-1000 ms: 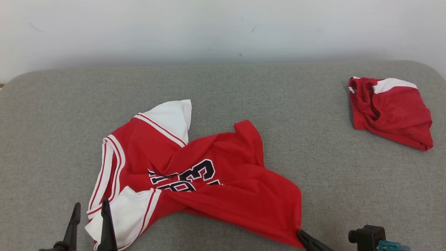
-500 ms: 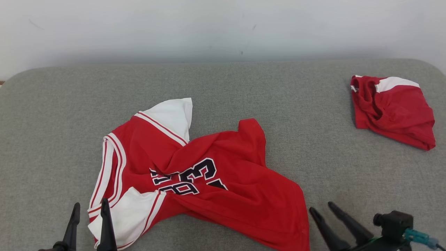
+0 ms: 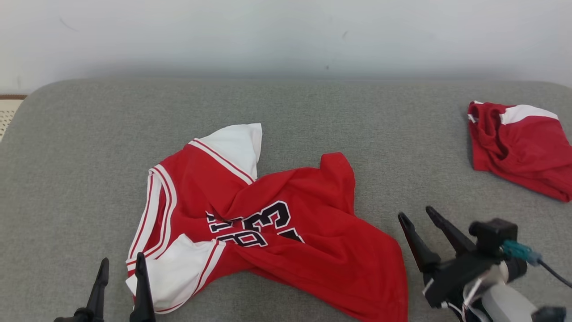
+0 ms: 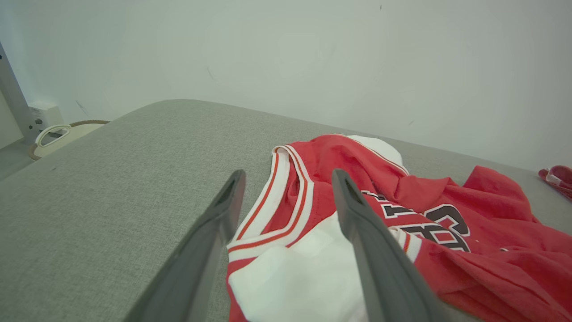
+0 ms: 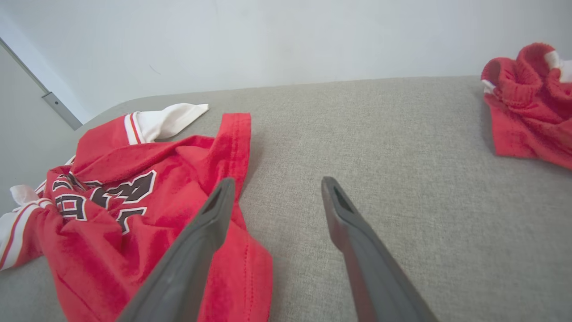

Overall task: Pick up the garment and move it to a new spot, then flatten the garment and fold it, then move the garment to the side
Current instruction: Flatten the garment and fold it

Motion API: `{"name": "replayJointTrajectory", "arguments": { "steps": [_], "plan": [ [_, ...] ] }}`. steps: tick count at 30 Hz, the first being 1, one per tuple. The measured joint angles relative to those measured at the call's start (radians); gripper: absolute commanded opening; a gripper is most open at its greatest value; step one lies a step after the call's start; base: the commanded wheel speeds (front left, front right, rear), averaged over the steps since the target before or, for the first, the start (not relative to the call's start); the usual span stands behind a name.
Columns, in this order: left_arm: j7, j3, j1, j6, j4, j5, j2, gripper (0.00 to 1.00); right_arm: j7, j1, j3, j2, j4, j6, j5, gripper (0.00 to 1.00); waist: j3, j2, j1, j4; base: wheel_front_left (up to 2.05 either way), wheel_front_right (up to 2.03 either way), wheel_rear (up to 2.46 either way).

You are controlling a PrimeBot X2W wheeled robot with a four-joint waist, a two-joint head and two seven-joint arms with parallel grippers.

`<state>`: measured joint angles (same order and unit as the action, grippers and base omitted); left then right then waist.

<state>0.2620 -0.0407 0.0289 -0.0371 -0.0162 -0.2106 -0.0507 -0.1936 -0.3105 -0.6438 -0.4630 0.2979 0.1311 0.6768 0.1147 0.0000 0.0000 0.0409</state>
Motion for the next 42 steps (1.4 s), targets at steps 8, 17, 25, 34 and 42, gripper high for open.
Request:
{"name": "replayJointTrajectory", "arguments": {
  "steps": [8,17,25,34,42],
  "plan": [
    [0.000,0.026,0.014,-0.008,0.003,-0.007,0.000,1.00,0.044,-0.203,-0.008,0.101,0.182,0.000,-0.036,1.00,0.018,0.0000,0.0000,0.036,0.00,0.00,0.00],
    [0.000,0.057,0.053,0.000,-0.015,-0.019,0.000,1.00,0.070,-0.400,-0.067,0.183,0.412,0.000,0.009,1.00,0.049,0.0000,0.0002,0.092,0.00,0.00,0.00],
    [0.000,0.083,0.076,0.000,-0.028,-0.035,0.000,1.00,0.073,-0.507,-0.104,0.207,0.616,0.000,0.024,1.00,0.076,0.0000,0.0002,0.148,0.00,0.00,0.00],
    [0.000,0.098,0.095,-0.003,-0.029,-0.044,0.000,1.00,0.073,-0.585,-0.158,0.235,0.733,0.000,0.063,0.00,0.115,0.0000,0.0002,0.187,0.00,0.00,0.00],
    [0.000,0.095,0.095,-0.010,-0.035,-0.049,0.000,1.00,-0.028,-0.676,-0.176,0.207,0.750,0.000,0.069,0.00,0.111,0.0000,0.0000,0.181,0.00,0.00,0.00]
  ]
}}
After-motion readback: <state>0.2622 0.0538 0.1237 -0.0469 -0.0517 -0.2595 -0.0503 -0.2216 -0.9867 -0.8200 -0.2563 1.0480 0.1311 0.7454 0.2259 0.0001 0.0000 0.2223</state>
